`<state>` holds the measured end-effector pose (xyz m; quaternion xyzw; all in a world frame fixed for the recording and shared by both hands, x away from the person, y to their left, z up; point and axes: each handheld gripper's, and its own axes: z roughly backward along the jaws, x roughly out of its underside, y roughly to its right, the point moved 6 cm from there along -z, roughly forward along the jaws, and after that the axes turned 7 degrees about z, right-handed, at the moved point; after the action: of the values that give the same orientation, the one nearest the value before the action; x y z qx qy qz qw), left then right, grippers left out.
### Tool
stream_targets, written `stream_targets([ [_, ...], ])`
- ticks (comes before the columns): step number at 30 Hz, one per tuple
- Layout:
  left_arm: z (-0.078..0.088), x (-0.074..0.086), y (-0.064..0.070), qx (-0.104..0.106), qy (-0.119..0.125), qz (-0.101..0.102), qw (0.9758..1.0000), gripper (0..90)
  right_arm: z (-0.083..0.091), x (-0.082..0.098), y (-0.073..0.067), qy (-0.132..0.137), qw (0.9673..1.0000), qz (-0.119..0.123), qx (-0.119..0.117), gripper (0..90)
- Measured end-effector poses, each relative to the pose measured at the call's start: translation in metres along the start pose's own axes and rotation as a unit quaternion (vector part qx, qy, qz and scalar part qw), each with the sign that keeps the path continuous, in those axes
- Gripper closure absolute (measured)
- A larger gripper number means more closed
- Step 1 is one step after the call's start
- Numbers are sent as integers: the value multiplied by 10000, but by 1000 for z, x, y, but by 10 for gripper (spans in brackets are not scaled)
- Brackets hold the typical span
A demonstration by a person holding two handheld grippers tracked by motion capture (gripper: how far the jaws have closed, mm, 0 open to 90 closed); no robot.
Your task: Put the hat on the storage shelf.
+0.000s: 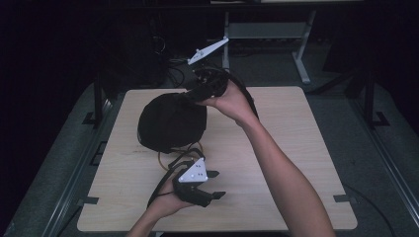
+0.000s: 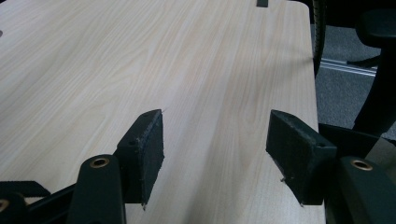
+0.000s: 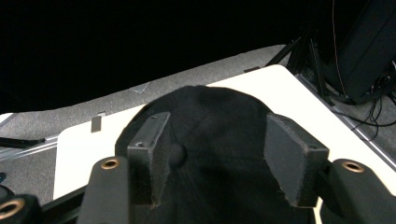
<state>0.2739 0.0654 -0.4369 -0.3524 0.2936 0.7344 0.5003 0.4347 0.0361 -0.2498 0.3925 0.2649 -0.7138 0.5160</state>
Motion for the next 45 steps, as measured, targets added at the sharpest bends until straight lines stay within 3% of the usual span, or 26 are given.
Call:
stream_targets([
  [13,-1,1,-2,-21,7,45,10000,357,21,20,5,46,9999,-84,52,339],
  [23,-3,4,-2,-14,-14,130,9999,353,36,48,7,105,9996,-237,101,322],
  [25,-3,4,-3,-34,-32,88,10000,351,41,56,8,114,9992,-379,91,307],
  [45,-5,4,-4,-63,-67,21,10000,346,79,101,8,175,9980,-546,278,266],
])
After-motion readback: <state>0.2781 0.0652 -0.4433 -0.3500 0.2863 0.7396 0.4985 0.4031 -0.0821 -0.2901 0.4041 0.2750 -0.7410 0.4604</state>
